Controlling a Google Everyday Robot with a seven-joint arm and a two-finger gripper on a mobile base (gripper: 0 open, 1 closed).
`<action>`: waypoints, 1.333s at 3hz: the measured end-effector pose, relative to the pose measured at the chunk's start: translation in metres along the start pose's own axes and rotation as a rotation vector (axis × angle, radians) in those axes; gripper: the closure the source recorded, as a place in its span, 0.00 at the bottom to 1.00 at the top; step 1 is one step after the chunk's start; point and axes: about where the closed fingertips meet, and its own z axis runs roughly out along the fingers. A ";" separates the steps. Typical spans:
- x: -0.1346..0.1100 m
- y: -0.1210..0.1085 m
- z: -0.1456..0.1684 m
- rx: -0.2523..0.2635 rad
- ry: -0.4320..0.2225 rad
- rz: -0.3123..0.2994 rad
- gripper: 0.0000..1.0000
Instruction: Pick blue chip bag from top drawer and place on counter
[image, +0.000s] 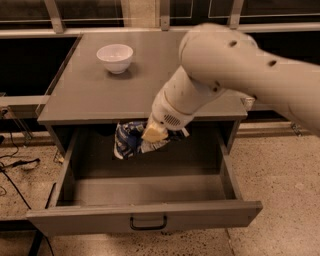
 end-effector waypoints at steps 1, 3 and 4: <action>-0.020 -0.016 -0.040 0.008 0.049 -0.020 1.00; -0.041 -0.086 -0.094 0.086 0.114 -0.086 1.00; -0.047 -0.131 -0.075 0.169 0.005 -0.083 1.00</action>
Offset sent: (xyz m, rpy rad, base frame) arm 0.0730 -0.0339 0.1664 -0.2134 -0.1204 0.0172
